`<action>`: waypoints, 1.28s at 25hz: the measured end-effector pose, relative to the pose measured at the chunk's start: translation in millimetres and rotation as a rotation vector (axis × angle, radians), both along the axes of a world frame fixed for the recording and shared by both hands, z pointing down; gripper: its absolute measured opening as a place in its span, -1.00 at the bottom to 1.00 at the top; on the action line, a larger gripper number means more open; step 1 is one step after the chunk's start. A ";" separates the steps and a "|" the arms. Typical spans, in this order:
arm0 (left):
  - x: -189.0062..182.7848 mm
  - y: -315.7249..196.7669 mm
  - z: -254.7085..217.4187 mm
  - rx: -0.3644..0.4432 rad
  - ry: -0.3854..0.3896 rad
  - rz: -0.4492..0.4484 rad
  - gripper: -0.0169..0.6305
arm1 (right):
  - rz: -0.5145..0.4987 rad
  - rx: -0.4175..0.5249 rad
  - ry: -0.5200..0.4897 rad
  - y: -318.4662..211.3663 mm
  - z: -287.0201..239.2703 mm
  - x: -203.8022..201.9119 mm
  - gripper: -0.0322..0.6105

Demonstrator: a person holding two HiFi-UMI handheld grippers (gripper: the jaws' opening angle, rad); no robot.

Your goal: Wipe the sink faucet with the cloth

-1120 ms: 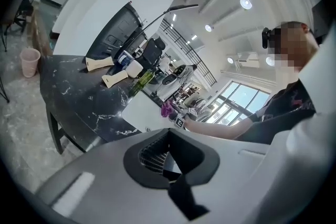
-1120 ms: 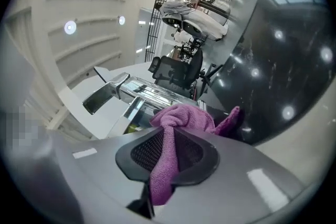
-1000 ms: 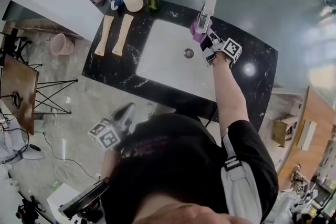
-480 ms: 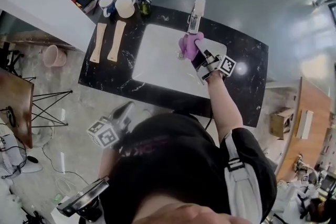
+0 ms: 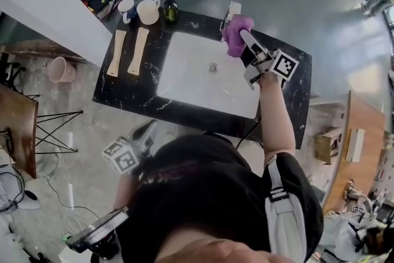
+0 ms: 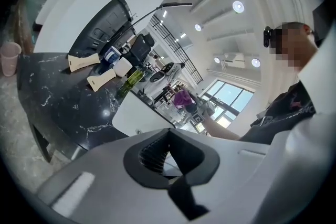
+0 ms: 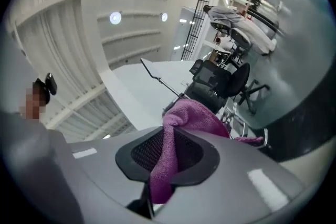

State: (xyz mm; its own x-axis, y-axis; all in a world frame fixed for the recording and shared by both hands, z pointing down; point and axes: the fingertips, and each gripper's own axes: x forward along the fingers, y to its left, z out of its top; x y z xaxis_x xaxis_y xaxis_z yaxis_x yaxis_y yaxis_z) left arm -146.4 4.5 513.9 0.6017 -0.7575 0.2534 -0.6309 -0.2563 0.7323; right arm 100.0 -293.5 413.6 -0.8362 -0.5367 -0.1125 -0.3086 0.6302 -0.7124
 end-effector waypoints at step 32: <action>25.8 -6.7 12.5 -0.051 0.005 0.066 -0.95 | -0.023 -0.155 0.559 -12.4 102.4 -11.4 -0.70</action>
